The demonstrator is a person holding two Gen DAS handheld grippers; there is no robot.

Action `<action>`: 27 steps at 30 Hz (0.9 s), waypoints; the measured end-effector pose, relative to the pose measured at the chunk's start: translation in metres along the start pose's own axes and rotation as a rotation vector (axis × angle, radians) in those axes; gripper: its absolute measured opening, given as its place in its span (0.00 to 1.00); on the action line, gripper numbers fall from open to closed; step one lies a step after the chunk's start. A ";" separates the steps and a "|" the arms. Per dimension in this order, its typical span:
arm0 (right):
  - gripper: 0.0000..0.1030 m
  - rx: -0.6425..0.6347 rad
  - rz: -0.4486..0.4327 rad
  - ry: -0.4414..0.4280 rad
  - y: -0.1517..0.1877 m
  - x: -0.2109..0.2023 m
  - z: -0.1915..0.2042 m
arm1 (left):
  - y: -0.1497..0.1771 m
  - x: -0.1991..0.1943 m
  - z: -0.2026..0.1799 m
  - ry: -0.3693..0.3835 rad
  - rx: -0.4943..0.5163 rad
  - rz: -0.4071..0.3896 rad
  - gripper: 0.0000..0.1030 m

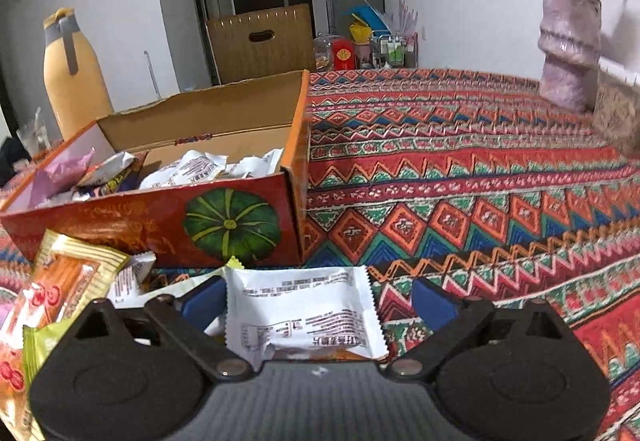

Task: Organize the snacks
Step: 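Move both tools back to the pile and grasp a white packet with the right gripper, then grasp a pink packet with the left gripper while the right gripper carries its packet toward the box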

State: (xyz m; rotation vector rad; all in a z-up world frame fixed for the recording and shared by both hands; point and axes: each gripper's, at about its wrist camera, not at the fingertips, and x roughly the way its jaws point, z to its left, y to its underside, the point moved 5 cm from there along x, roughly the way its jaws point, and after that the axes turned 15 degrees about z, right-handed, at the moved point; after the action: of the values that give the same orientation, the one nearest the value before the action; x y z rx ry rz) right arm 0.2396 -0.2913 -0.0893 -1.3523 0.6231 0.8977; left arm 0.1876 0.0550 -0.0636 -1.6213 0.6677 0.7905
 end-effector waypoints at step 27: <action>0.15 -0.033 -0.036 0.032 0.019 -0.017 0.005 | -0.001 0.004 0.004 0.013 -0.026 0.019 1.00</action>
State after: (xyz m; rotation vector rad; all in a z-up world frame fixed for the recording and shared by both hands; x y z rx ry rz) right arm 0.2137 -0.2896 -0.0847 -1.4059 0.6086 0.8618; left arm 0.1899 0.0594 -0.0664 -1.6467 0.6854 0.8065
